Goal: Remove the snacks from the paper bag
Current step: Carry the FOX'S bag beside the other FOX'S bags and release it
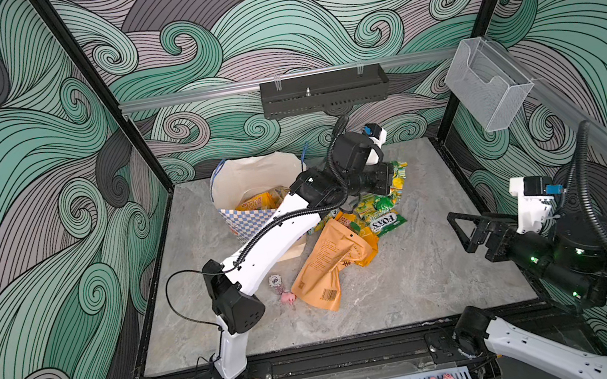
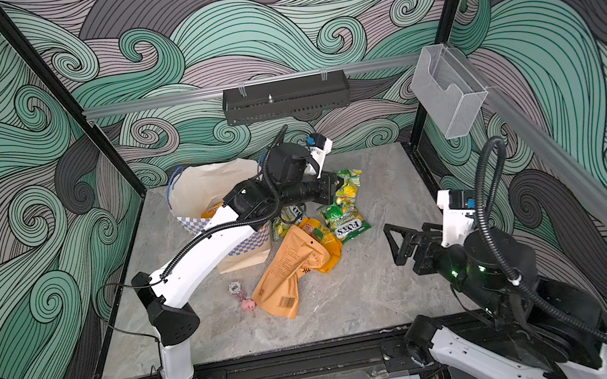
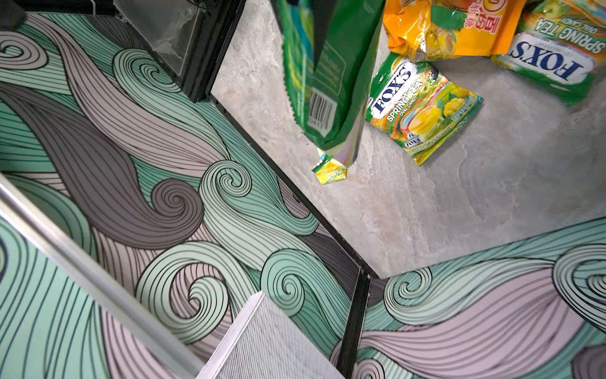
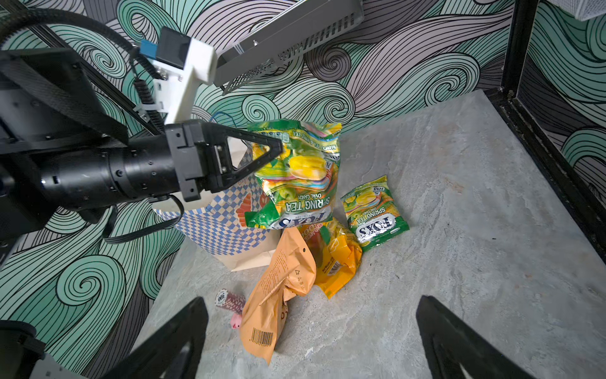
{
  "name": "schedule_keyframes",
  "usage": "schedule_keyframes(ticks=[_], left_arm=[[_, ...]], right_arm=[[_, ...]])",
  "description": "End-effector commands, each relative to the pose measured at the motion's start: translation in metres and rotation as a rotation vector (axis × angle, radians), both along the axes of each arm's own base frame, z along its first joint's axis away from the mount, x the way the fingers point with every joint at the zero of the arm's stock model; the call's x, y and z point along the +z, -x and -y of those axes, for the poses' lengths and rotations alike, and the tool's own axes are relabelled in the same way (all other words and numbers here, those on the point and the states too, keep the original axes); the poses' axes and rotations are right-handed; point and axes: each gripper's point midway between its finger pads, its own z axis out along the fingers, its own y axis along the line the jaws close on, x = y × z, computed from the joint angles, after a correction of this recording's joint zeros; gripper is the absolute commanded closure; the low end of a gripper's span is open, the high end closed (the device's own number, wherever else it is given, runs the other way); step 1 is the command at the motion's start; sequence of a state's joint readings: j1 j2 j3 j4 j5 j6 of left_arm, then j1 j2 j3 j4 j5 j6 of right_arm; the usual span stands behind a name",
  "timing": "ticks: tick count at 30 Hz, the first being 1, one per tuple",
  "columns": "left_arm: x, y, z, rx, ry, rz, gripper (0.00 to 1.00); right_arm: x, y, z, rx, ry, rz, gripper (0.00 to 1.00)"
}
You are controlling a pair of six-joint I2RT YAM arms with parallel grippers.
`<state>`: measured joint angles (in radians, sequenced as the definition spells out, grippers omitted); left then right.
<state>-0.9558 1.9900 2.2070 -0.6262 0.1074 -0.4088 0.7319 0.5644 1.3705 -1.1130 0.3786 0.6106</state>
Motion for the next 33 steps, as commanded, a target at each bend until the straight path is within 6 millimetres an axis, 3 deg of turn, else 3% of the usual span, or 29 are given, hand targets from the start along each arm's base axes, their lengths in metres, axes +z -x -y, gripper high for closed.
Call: schedule_keyframes(ticks=[1, 16, 24, 33], left_arm=[[-0.004, 0.015, 0.026, -0.089, 0.025, 0.033, 1.0], [-0.131, 0.02, 0.061, -0.185, -0.072, -0.146, 1.0], [-0.188, -0.003, 0.062, -0.13, -0.134, -0.2, 1.0], [-0.227, -0.031, 0.053, -0.073, -0.194, -0.211, 1.0]], right_arm=[[-0.013, 0.003, 0.008, -0.033, 0.025, -0.036, 0.01], [-0.021, 0.007, 0.012, -0.03, 0.039, -0.054, 0.01], [-0.024, 0.006, 0.009, -0.023, 0.043, -0.07, 0.01], [-0.021, 0.005, 0.009, -0.02, 0.055, -0.061, 0.01]])
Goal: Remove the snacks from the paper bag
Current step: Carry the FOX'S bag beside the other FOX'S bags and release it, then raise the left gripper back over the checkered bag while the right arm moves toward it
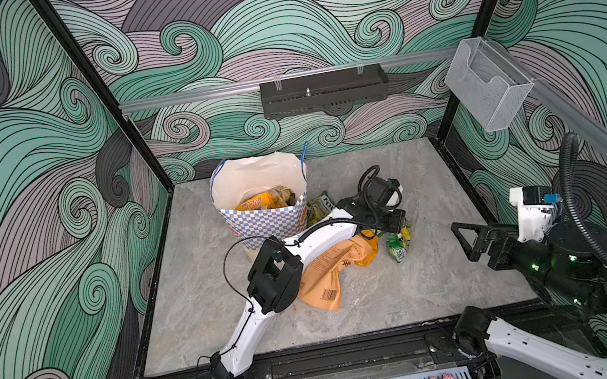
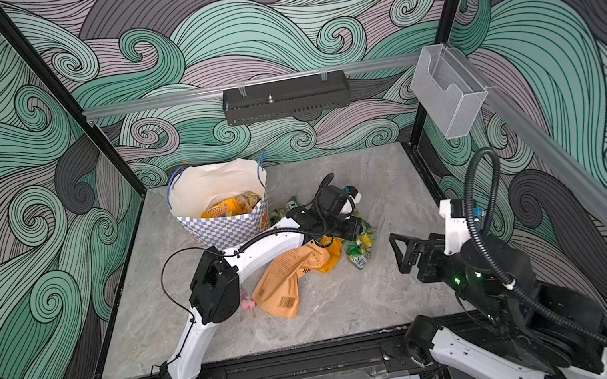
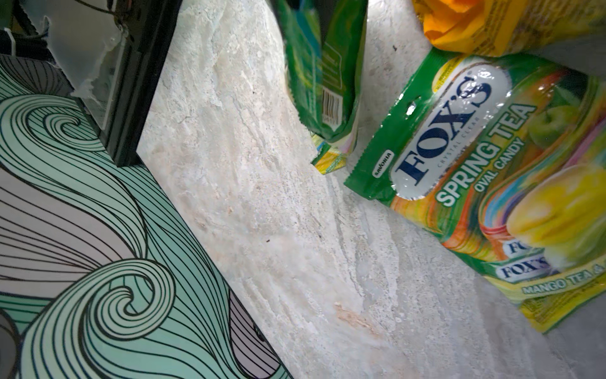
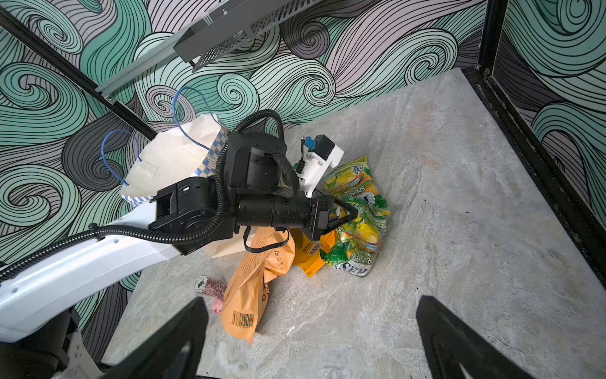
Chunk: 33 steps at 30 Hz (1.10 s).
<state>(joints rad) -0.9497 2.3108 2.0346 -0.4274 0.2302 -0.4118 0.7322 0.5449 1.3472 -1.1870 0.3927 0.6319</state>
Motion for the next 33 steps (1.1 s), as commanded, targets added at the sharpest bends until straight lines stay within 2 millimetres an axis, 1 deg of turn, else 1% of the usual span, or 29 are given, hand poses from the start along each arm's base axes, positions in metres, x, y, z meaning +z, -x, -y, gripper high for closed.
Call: schedule_keyframes(ticks=[1, 3, 5, 9, 14, 17, 19, 22, 25, 27, 28, 30, 33], left_arm=[[-0.008, -0.018, 0.002, 0.007, 0.005, 0.02, 1.0], [-0.019, -0.024, -0.001, -0.001, -0.008, 0.012, 1.0], [-0.026, -0.03, -0.004, -0.004, -0.02, 0.002, 1.0], [-0.029, -0.042, -0.008, 0.011, -0.018, -0.01, 0.93], [-0.016, -0.044, -0.01, 0.01, -0.014, 0.012, 0.82], [-0.002, -0.046, -0.011, 0.011, -0.007, 0.032, 0.76], [0.013, -0.046, -0.011, 0.013, 0.009, 0.047, 0.72], [0.043, -0.044, -0.01, 0.01, 0.052, 0.073, 0.65], [0.083, -0.039, -0.009, 0.002, 0.097, 0.114, 0.6], [0.118, -0.035, -0.01, -0.006, 0.137, 0.156, 0.58], [0.132, -0.032, -0.01, -0.01, 0.154, 0.173, 0.57], [0.169, -0.026, -0.013, -0.014, 0.211, 0.203, 0.54], [0.219, -0.014, -0.022, -0.024, 0.278, 0.241, 0.53]], right_arm=[[0.0, -0.001, 0.0, 0.001, 0.018, -0.003, 0.01], [-0.001, -0.002, 0.0, -0.001, 0.02, -0.006, 0.01], [-0.001, -0.003, -0.001, -0.002, 0.023, -0.008, 0.01], [-0.001, -0.004, -0.002, 0.0, 0.028, -0.012, 0.01], [0.001, -0.005, -0.003, 0.002, 0.032, -0.011, 0.01], [0.001, -0.005, -0.003, 0.0, 0.031, -0.013, 0.01], [0.0, -0.006, -0.004, -0.002, 0.031, -0.017, 0.01], [-0.001, -0.007, -0.005, -0.003, 0.03, -0.023, 0.01], [0.0, -0.008, -0.006, -0.005, 0.028, -0.023, 0.01], [0.0, -0.009, -0.006, -0.005, 0.028, -0.024, 0.01], [0.0, -0.009, -0.006, -0.008, 0.029, -0.024, 0.01], [-0.001, -0.01, -0.007, -0.009, 0.033, -0.026, 0.01], [0.0, -0.011, -0.006, -0.013, 0.038, -0.022, 0.01]])
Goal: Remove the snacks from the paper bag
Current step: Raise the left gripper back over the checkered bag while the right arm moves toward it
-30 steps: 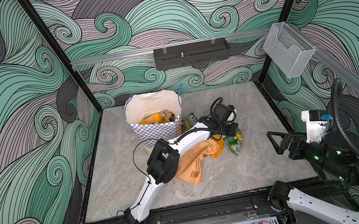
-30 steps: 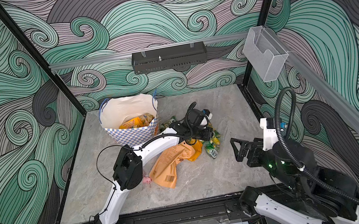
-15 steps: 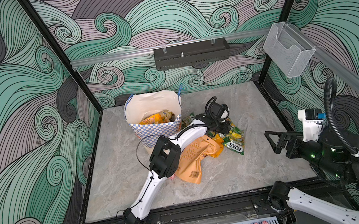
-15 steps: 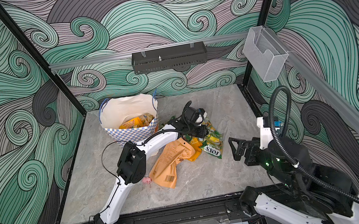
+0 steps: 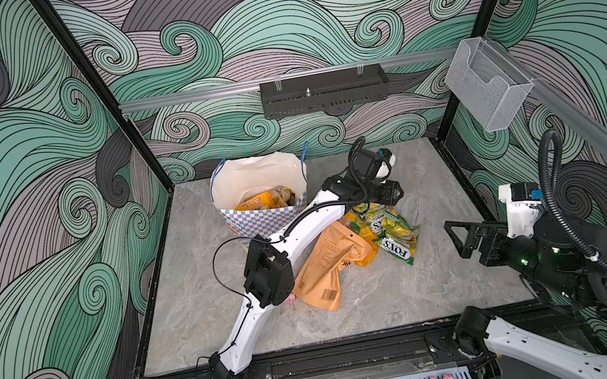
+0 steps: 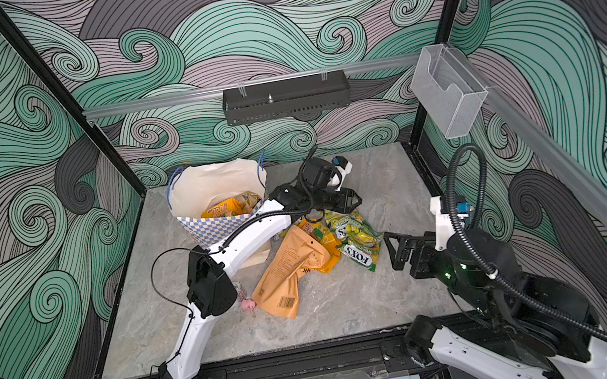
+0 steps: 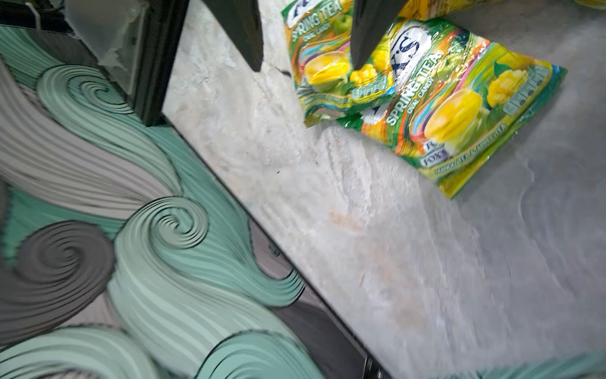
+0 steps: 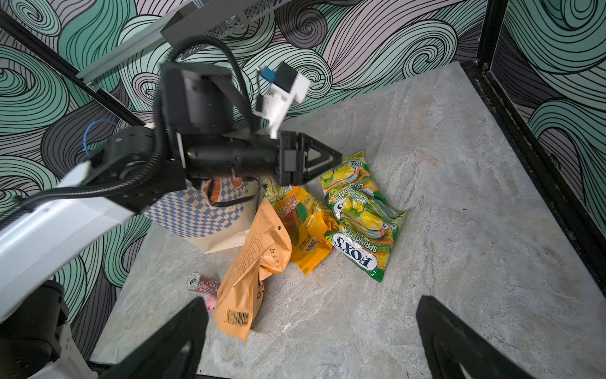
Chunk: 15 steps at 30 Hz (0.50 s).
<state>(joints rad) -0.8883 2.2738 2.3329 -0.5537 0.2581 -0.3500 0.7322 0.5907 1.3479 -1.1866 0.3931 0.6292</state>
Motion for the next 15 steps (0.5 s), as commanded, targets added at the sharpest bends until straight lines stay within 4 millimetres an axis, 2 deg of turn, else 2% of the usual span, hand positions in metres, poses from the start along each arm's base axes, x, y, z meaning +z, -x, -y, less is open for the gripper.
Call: schedule_keyframes(ticks=[1, 5, 8, 11, 15], left_arm=[[0.104, 0.025, -0.018, -0.028, 0.132, 0.099, 0.52], [0.163, 0.04, -0.044, -0.014, 0.186, 0.189, 0.5], [0.192, 0.053, -0.069, 0.0, 0.185, 0.242, 0.49], [0.211, 0.067, -0.097, 0.022, 0.154, 0.283, 0.48], [0.225, 0.079, -0.142, 0.09, 0.072, 0.351, 0.45]], right_arm=[[0.005, -0.003, 0.001, -0.012, 0.005, 0.01, 0.01], [0.006, -0.005, -0.001, -0.011, 0.005, 0.011, 0.01], [0.007, -0.008, -0.006, 0.002, 0.004, 0.012, 0.01], [0.009, -0.012, -0.017, 0.037, 0.005, 0.007, 0.01], [0.016, -0.02, -0.035, 0.097, 0.016, 0.004, 0.01]])
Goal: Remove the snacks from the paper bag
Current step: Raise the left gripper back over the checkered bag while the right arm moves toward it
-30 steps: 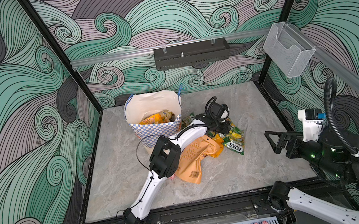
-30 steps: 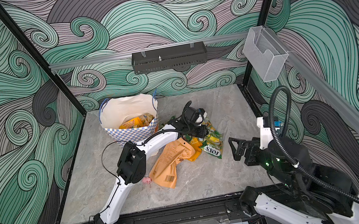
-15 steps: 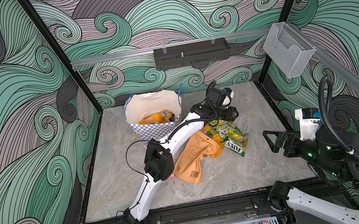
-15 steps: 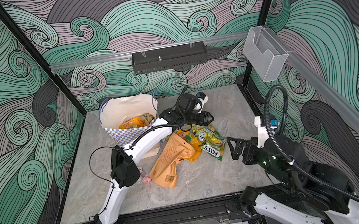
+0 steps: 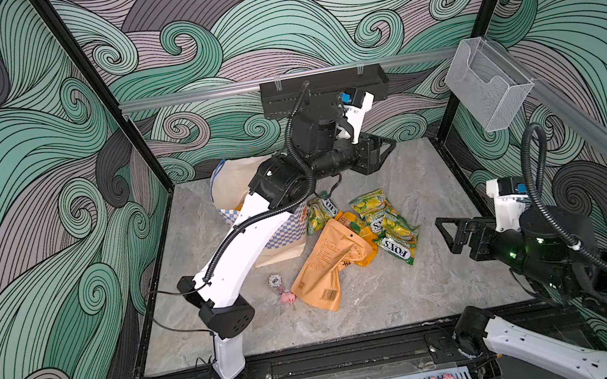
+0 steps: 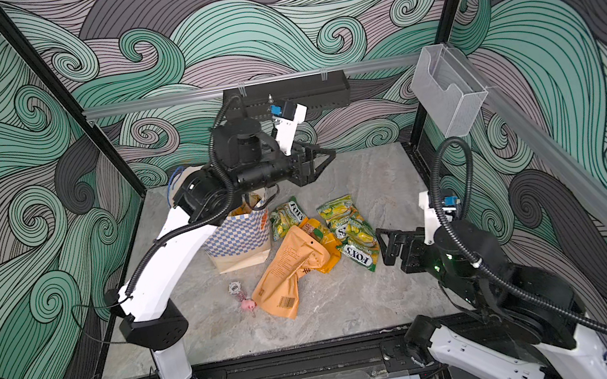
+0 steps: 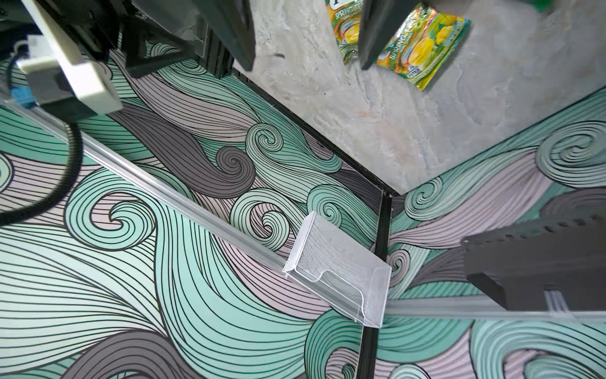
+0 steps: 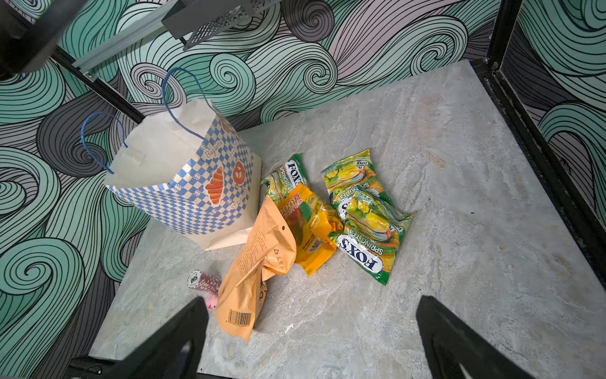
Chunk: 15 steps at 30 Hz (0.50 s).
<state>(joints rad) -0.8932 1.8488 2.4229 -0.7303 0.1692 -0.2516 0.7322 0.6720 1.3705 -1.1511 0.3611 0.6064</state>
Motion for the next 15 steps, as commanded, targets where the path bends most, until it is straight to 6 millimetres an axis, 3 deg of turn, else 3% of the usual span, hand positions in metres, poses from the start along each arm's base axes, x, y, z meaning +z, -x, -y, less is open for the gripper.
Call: schedule_keyframes(ticks=[1, 8, 11, 12, 15], left_arm=[[-0.009, 0.007, -0.043, 0.098, -0.137, 0.033, 0.42], [-0.017, 0.012, -0.127, 0.333, -0.254, 0.055, 0.22], [-0.022, 0.013, -0.165, 0.436, -0.245, 0.028, 0.15], [-0.018, 0.017, -0.186, 0.479, -0.212, 0.014, 0.13], [-0.031, 0.017, -0.229, 0.589, -0.16, -0.068, 0.08]], right_arm=[[0.015, -0.008, -0.02, 0.075, -0.004, 0.024, 0.01], [0.044, -0.03, -0.08, 0.285, 0.052, -0.021, 0.01], [0.056, -0.043, -0.105, 0.347, 0.062, -0.049, 0.01], [0.063, -0.046, -0.114, 0.366, 0.061, -0.042, 0.01], [0.073, -0.058, -0.14, 0.406, 0.087, -0.034, 0.03]])
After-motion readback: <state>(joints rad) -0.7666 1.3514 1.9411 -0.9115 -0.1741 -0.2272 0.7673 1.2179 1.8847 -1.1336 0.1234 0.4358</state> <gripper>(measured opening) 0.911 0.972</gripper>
